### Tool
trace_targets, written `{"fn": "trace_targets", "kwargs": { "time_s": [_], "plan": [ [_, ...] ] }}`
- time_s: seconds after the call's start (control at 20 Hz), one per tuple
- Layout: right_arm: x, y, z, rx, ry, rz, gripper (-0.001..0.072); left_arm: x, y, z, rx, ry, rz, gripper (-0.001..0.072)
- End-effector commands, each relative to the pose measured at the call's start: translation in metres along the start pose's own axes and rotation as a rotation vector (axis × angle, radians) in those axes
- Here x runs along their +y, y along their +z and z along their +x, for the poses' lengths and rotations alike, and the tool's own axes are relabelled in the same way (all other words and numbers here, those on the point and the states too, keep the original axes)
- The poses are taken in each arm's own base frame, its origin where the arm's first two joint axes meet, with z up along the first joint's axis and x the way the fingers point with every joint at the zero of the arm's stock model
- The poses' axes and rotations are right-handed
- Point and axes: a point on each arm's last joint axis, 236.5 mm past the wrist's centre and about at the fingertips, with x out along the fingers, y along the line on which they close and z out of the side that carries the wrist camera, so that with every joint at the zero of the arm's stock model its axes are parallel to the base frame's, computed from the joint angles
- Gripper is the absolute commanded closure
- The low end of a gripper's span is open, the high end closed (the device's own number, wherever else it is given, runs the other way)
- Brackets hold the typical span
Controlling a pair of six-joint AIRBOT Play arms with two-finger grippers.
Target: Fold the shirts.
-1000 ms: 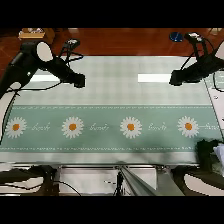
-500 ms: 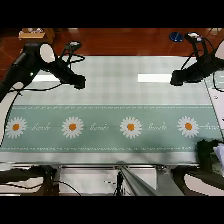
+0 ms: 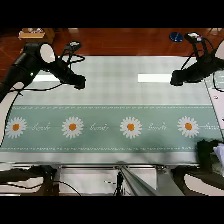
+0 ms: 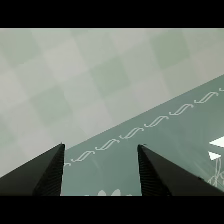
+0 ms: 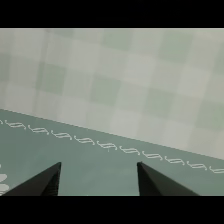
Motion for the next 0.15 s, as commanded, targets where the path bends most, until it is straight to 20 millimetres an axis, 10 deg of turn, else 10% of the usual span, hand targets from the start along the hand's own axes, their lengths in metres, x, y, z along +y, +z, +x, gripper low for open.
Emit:
{"fn": "trace_targets", "kwargs": {
  "time_s": [0.0, 0.1],
  "plan": [
    [0.0004, 0.0003, -0.0006, -0.002, 0.000, -0.001, 0.0173, -0.0001, 0.0000, 0.0003, 0.000, 0.000, 0.001, 0.0166],
    [0.0004, 0.0003, -0.0006, -0.002, 0.000, -0.001, 0.0173, -0.0001, -0.0001, 0.0003, 0.001, 0.000, 0.001, 0.0166]
  ]
}}
